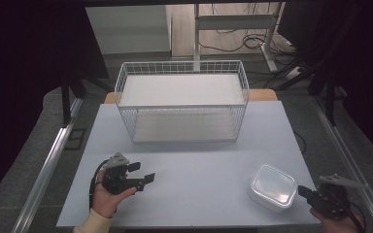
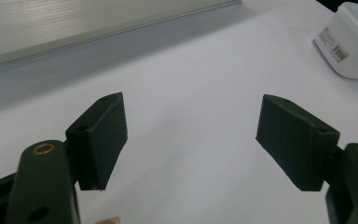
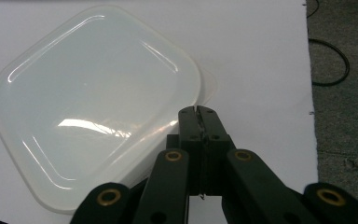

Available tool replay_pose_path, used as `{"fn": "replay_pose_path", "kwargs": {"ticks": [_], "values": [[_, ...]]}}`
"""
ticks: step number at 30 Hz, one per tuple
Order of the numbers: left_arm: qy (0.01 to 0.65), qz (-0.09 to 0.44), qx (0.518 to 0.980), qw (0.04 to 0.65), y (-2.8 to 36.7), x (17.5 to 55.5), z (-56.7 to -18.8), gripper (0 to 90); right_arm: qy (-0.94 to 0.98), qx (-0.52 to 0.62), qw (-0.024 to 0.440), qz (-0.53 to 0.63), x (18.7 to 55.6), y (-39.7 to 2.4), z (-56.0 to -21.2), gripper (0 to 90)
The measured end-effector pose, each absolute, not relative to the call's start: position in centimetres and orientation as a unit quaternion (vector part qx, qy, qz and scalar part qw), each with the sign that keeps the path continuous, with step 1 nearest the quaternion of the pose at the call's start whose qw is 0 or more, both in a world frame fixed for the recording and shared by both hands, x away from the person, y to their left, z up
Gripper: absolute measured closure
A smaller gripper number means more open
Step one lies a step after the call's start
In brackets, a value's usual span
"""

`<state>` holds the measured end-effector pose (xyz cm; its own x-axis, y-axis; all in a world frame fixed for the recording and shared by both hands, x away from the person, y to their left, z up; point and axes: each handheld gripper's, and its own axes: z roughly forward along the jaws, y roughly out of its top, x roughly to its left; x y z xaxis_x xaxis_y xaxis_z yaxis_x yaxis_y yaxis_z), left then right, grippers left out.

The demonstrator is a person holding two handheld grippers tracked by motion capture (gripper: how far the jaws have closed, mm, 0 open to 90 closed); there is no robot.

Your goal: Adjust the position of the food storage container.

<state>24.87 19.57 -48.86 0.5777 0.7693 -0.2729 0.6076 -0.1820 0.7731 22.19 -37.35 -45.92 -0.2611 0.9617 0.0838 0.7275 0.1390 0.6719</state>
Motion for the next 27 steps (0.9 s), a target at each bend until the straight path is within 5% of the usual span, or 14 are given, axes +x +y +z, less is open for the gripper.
{"fn": "replay_pose_path", "kwargs": {"ticks": [27], "values": [[0.455, 0.086, 0.766, 0.446, 19.5, 25.1, -49.3, 23.7, 0.737, 0.585, 0.181, 0.285, 23.1, -37.1, -46.8, 89.8]]}}
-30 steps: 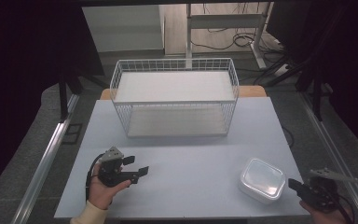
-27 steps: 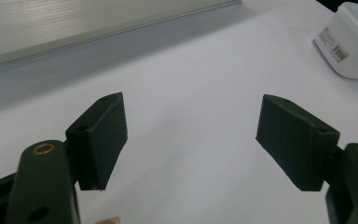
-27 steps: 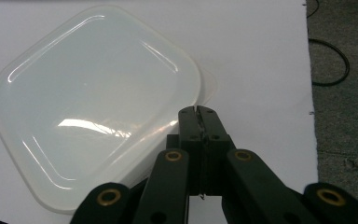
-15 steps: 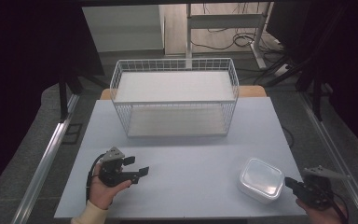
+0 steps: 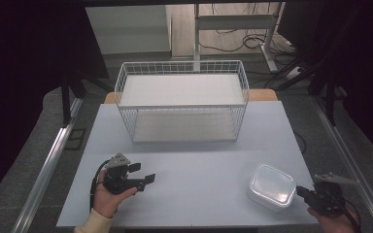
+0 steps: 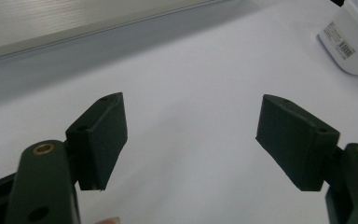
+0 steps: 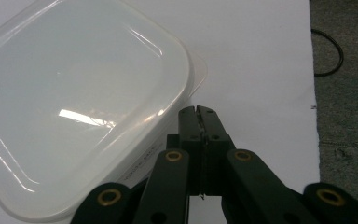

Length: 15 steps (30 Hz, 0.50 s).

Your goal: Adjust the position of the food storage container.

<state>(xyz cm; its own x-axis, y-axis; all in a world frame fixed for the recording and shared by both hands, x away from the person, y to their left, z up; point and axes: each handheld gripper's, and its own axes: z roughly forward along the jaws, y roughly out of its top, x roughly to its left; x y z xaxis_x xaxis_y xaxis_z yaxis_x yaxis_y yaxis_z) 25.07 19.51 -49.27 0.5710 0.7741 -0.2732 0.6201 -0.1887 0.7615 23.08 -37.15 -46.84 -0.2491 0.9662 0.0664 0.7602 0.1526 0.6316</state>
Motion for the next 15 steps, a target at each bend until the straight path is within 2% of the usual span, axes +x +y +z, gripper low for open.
{"fn": "replay_pose_path", "kwargs": {"ticks": [15], "values": [[0.462, 0.085, 0.763, 0.444, 19.8, 25.2, -49.4, 23.7, 0.759, 0.558, 0.170, 0.289, 25.0, -34.2, -47.4, 89.8]]}}
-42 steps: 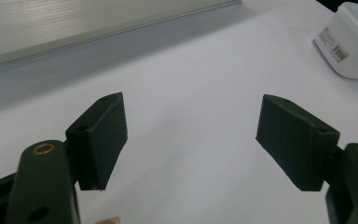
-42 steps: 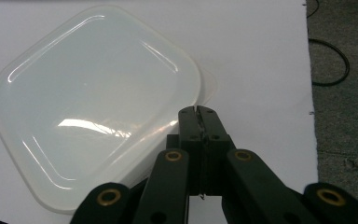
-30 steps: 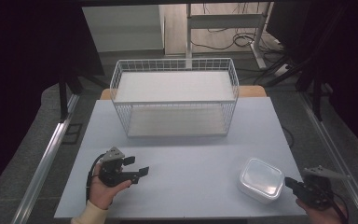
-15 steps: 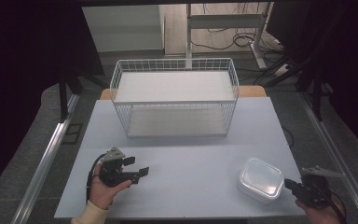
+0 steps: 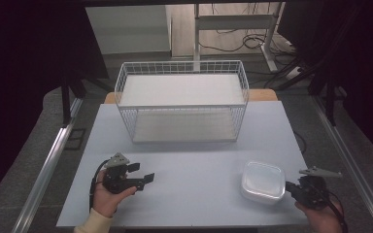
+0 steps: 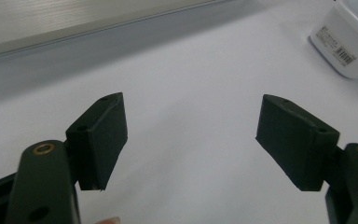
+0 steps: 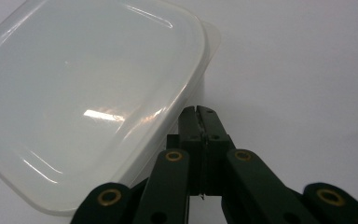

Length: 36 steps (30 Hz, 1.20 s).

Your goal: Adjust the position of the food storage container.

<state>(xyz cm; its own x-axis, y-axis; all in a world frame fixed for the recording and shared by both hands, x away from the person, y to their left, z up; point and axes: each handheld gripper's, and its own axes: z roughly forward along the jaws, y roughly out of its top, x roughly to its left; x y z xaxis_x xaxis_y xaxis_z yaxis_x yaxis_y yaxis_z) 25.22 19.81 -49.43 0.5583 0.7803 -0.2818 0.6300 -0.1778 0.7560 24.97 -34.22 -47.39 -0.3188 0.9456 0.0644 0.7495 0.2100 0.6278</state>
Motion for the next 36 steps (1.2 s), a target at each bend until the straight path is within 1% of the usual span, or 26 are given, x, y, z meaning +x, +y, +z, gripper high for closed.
{"fn": "replay_pose_path", "kwargs": {"ticks": [10, 14, 20, 28, 36], "values": [[0.465, 0.084, 0.762, 0.442, 19.9, 25.3, -49.5, 23.7, 0.782, 0.530, 0.169, 0.283, 26.5, -30.6, -47.4, 89.7], [0.465, 0.085, 0.763, 0.441, 19.9, 25.3, -49.5, 23.7, 0.798, 0.508, 0.156, 0.285, 27.3, -28.1, -47.5, 89.8], [0.466, 0.086, 0.762, 0.442, 20.0, 25.4, -49.6, 23.7, 0.813, 0.487, 0.149, 0.284, 28.0, -25.6, -47.7, 89.8], [0.467, 0.086, 0.762, 0.441, 20.0, 25.4, -49.6, 23.7, 0.824, 0.470, 0.139, 0.283, 28.1, -23.6, -47.8, 89.8], [0.466, 0.086, 0.762, 0.440, 20.1, 25.4, -49.6, 23.7, 0.841, 0.440, 0.129, 0.289, 27.0, -21.2, -47.7, 89.7]]}}
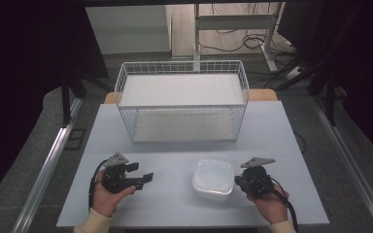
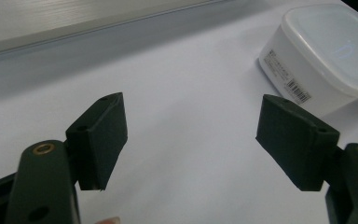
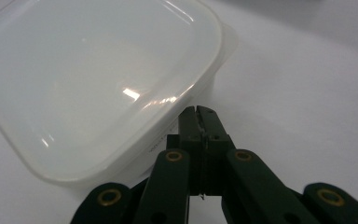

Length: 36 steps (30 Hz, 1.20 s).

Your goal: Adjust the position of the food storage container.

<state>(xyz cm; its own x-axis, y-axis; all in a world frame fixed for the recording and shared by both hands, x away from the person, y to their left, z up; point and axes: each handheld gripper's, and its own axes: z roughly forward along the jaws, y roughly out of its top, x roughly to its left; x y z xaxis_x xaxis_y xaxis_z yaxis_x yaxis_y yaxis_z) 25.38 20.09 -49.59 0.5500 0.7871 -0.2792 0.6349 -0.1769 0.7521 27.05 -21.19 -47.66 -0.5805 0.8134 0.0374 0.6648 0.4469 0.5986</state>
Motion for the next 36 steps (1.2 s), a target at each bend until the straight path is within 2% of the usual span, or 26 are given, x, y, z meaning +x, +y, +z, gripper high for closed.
{"fn": "replay_pose_path", "kwargs": {"ticks": [7, 12, 19, 26, 36], "values": [[0.466, 0.087, 0.762, 0.441, 20.1, 25.4, -49.6, 23.7, 0.854, 0.417, 0.115, 0.290, 26.6, -19.3, -47.9, 89.7], [0.469, 0.087, 0.759, 0.442, 20.4, 25.4, -49.6, 23.7, 0.848, 0.423, 0.120, 0.297, 26.8, -20.2, -47.5, 89.7], [0.468, 0.087, 0.763, 0.438, 20.1, 25.4, -49.7, 23.7, 0.829, 0.442, 0.144, 0.310, 29.1, -22.1, -46.6, 89.7], [0.470, 0.087, 0.761, 0.439, 20.2, 25.5, -49.7, 23.7, 0.839, 0.424, 0.136, 0.314, 32.0, -21.1, -47.7, 89.7], [0.468, 0.089, 0.762, 0.439, 20.1, 25.4, -49.6, 23.7, 0.853, 0.390, 0.132, 0.320, 32.0, -19.8, -47.7, 89.7]]}}
